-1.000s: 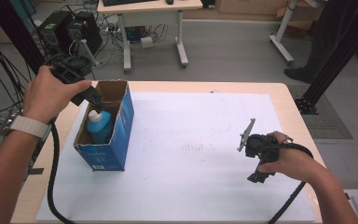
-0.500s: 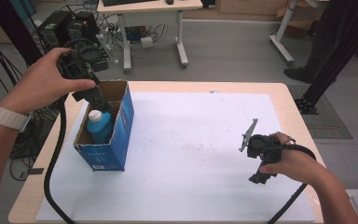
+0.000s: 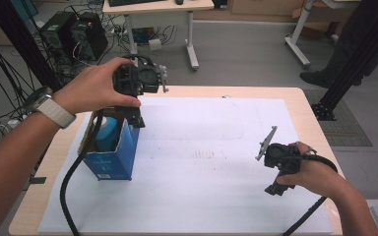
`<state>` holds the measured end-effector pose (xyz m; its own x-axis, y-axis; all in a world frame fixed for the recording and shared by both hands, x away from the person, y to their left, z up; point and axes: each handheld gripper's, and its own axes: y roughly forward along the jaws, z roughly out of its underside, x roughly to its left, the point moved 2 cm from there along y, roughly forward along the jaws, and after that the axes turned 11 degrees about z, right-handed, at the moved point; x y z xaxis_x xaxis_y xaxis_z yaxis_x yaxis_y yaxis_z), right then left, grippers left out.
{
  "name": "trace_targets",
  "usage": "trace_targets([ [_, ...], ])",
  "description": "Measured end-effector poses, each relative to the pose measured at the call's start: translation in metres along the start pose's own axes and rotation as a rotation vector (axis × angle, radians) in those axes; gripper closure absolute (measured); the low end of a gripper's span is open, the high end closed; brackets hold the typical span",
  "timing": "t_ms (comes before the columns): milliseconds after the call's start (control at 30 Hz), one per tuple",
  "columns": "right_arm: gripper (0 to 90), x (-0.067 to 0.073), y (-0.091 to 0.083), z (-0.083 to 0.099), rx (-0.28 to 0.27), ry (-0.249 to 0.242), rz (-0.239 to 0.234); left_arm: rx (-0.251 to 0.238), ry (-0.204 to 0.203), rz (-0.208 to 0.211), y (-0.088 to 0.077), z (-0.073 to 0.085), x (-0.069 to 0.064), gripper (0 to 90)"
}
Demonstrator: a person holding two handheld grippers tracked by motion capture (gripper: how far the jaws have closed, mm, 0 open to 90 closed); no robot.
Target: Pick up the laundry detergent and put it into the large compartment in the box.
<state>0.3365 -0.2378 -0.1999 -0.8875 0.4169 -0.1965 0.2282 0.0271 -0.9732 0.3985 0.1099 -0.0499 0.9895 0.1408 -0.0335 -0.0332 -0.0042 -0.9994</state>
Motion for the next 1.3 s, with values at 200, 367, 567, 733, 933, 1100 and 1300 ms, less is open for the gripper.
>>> trace_targets([
  [200, 8.7, -0.001, 0.003, 0.000, 0.005, 0.012, -0.006, 0.039, 0.051, 0.001, 0.017, -0.021, 0.006, 5.5],
  [367, 8.7, -0.001, 0.002, 0.001, 0.002, 0.018, -0.006, 0.031, 0.064, -0.007, 0.026, -0.028, 0.009, 5.6],
  [567, 8.7, 0.000, 0.002, 0.001, 0.000, 0.026, -0.002, 0.002, 0.059, -0.056, 0.032, -0.028, 0.004, 5.6],
  [733, 8.7, 0.001, 0.002, -0.001, 0.000, 0.021, -0.004, 0.015, 0.063, -0.064, 0.035, -0.032, 0.001, 5.8],
  [933, 8.7, 0.001, 0.002, -0.001, 0.000, 0.024, -0.003, 0.025, 0.066, -0.076, 0.037, -0.035, -0.002, 5.8],
  [1100, 8.7, 0.001, 0.001, 0.000, 0.000, 0.024, -0.002, 0.034, 0.062, -0.096, 0.039, -0.037, -0.006, 5.8],
  [1300, 8.7, 0.003, -0.001, -0.001, 0.000, 0.015, 0.002, 0.033, 0.068, -0.106, 0.039, -0.037, -0.010, 5.8],
])
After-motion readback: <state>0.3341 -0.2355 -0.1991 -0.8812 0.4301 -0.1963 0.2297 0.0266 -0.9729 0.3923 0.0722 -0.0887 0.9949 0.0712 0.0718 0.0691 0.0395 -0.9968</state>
